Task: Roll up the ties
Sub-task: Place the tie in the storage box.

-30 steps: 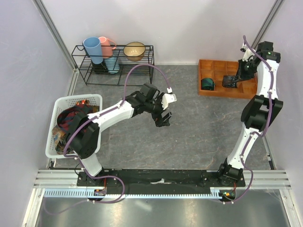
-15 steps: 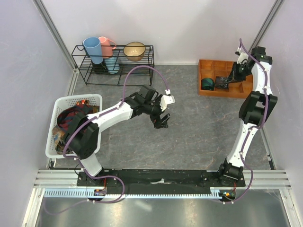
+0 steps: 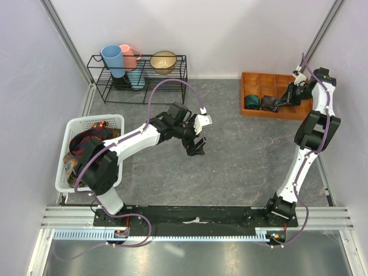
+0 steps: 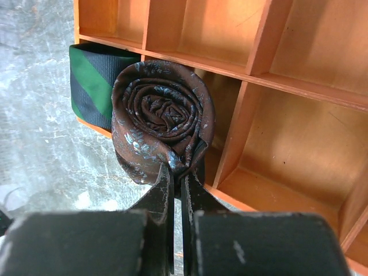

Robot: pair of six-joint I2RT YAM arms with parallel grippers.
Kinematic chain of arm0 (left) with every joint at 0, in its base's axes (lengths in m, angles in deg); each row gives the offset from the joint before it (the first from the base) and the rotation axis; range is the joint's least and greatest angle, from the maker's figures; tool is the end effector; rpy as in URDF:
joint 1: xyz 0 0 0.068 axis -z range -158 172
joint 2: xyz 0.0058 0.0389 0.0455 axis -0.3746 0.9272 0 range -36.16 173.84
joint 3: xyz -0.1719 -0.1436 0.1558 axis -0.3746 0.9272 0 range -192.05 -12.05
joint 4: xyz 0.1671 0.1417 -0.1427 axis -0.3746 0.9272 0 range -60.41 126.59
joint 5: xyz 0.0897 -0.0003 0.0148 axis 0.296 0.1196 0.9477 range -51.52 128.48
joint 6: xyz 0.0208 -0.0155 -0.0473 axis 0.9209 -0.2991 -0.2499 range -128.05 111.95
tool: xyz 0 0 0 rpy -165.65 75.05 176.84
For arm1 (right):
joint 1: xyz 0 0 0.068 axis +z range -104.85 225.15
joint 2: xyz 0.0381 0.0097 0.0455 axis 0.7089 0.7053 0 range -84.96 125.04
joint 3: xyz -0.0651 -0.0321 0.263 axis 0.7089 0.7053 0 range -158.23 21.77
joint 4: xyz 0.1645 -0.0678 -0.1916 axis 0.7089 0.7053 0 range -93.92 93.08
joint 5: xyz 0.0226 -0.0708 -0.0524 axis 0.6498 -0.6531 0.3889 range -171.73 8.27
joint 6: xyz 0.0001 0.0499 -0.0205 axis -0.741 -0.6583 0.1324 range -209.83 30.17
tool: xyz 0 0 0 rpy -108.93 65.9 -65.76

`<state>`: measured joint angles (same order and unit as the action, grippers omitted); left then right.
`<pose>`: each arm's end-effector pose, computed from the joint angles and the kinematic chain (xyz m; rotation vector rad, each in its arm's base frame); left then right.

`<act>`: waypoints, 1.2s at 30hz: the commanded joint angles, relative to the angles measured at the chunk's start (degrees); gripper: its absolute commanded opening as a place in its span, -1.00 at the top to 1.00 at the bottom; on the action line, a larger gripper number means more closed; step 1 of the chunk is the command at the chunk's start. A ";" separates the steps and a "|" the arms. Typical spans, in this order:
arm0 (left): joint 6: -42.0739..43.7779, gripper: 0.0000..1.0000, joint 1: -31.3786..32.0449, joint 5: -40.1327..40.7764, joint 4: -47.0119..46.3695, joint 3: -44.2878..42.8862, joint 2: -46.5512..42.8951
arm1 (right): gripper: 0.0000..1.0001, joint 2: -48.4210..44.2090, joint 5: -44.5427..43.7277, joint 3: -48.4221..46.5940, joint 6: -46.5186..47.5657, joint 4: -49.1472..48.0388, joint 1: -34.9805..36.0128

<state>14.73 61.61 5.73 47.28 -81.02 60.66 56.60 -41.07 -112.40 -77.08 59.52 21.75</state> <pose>0.2719 -0.2499 0.2401 1.4483 1.8507 -0.8178 0.4779 -0.1816 0.2102 0.0764 2.5150 0.7532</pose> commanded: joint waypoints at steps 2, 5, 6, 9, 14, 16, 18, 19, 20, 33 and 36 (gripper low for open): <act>-2.66 -0.99 -0.24 -2.32 0.68 -1.08 -1.28 | 1.00 3.98 3.54 -2.76 0.17 -0.16 -0.33; -2.92 -0.99 -0.24 -2.32 1.11 -1.34 -1.28 | 1.00 5.13 3.19 -3.29 -0.18 -0.86 -0.33; -2.84 -0.99 -0.24 -2.32 1.03 -1.43 -1.28 | 1.00 5.31 3.11 -3.64 -0.45 -1.12 -0.33; -2.75 -0.99 -0.24 -2.40 1.47 -1.52 -1.19 | 1.00 6.10 2.49 -4.08 -0.97 -2.00 -0.33; -2.92 -0.99 -0.24 -2.75 1.64 -1.78 -0.75 | 1.00 6.54 1.26 -4.08 -1.50 -3.50 -0.07; -3.10 -0.99 -0.24 -2.84 1.73 -1.96 -0.66 | 1.00 6.71 0.56 -4.17 -1.42 -3.94 0.28; -3.10 -0.99 -0.24 -2.93 1.64 -2.31 -0.31 | 1.00 6.71 -0.14 -4.26 -1.15 -4.29 0.72; -3.01 -0.99 -0.24 -2.93 1.73 -2.40 -0.31 | 0.99 6.72 -0.41 -4.35 -0.98 -4.38 1.16; -3.10 -0.99 -0.24 -3.02 1.82 -2.40 -0.22 | 0.93 6.63 -0.85 -4.35 -0.63 -4.46 1.34; -2.92 -0.99 -0.24 -3.46 1.99 -2.66 -0.05 | 0.13 1.62 -6.12 -1.63 -3.43 -10.35 2.13; -2.92 -0.99 -0.24 -3.55 1.99 -2.66 -0.05 | -0.01 0.13 -7.09 -1.18 -3.44 -10.62 2.04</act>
<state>13.40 61.61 4.70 49.31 -81.17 60.70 59.79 -43.02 -114.52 -81.12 53.90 23.59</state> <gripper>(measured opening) 0.994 0.475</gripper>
